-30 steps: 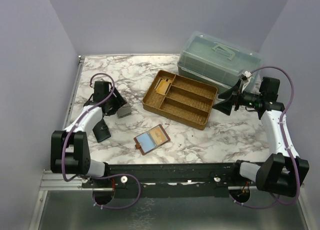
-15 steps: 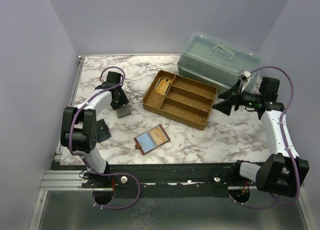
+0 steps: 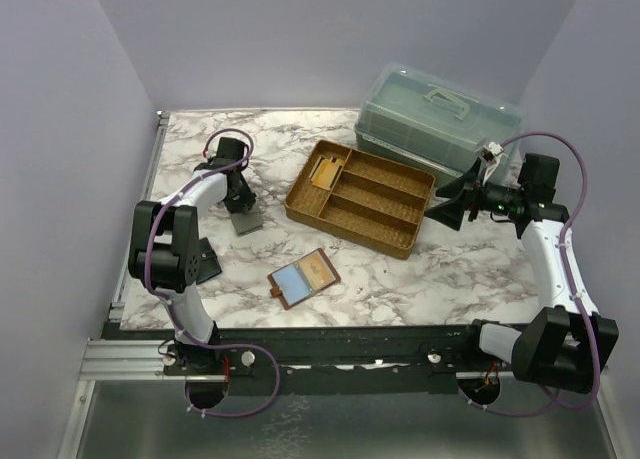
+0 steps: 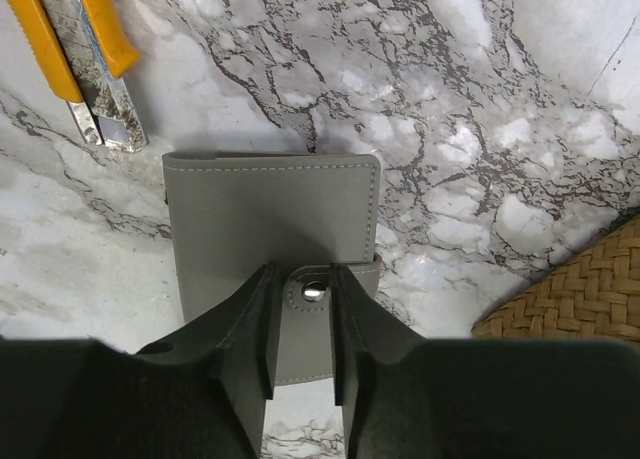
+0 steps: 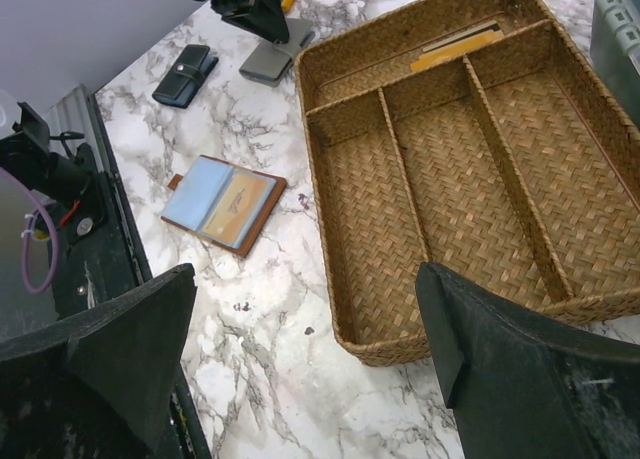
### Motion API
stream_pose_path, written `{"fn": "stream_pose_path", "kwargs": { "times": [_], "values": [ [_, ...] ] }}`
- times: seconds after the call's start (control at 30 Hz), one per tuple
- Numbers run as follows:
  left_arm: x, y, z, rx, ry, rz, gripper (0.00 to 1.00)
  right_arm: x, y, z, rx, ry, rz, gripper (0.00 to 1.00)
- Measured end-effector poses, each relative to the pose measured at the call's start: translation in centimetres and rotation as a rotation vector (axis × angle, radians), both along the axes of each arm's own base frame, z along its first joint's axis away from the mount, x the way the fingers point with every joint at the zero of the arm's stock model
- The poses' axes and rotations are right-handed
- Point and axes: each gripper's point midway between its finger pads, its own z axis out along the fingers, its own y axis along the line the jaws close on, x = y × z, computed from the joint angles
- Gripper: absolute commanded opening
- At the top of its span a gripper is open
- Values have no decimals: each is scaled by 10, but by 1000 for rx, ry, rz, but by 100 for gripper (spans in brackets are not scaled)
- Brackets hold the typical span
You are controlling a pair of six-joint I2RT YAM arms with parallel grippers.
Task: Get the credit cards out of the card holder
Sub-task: Pick up the card holder from the center of the board.
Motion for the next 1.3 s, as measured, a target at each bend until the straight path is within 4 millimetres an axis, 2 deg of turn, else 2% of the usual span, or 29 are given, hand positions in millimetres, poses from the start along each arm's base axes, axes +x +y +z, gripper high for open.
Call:
{"fn": "stream_pose_path", "kwargs": {
  "times": [0.2, 0.3, 0.43, 0.73, 0.9, 1.07, 1.17, 1.3],
  "values": [
    [2, -4, 1, -17, -8, -11, 0, -1, 0, 0, 3, 0, 4, 100],
    [3, -5, 4, -26, -25, -14, 0, -1, 1, 0, 4, 3, 4, 100],
    [-7, -5, 7, -33, -35, -15, 0, -1, 1, 0, 4, 4, 6, 99],
    [-43, -11, 29, -109, -111, -23, 0, -4, 2, -4, 8, 13, 22, 100],
    [-64, -23, 46, -199, -164, -47, 0, -9, 15, -12, 10, 34, 85, 99],
    [-87, -50, 83, -325, -273, -121, 0, -23, 49, -19, 12, 58, 218, 99],
    [-103, -83, 110, -407, -344, -205, 0, -34, 76, -21, 18, 89, 309, 99],
    [-130, -137, 139, -535, -409, -324, 0, -49, 115, -32, -4, 131, 415, 99]
  ]
}}
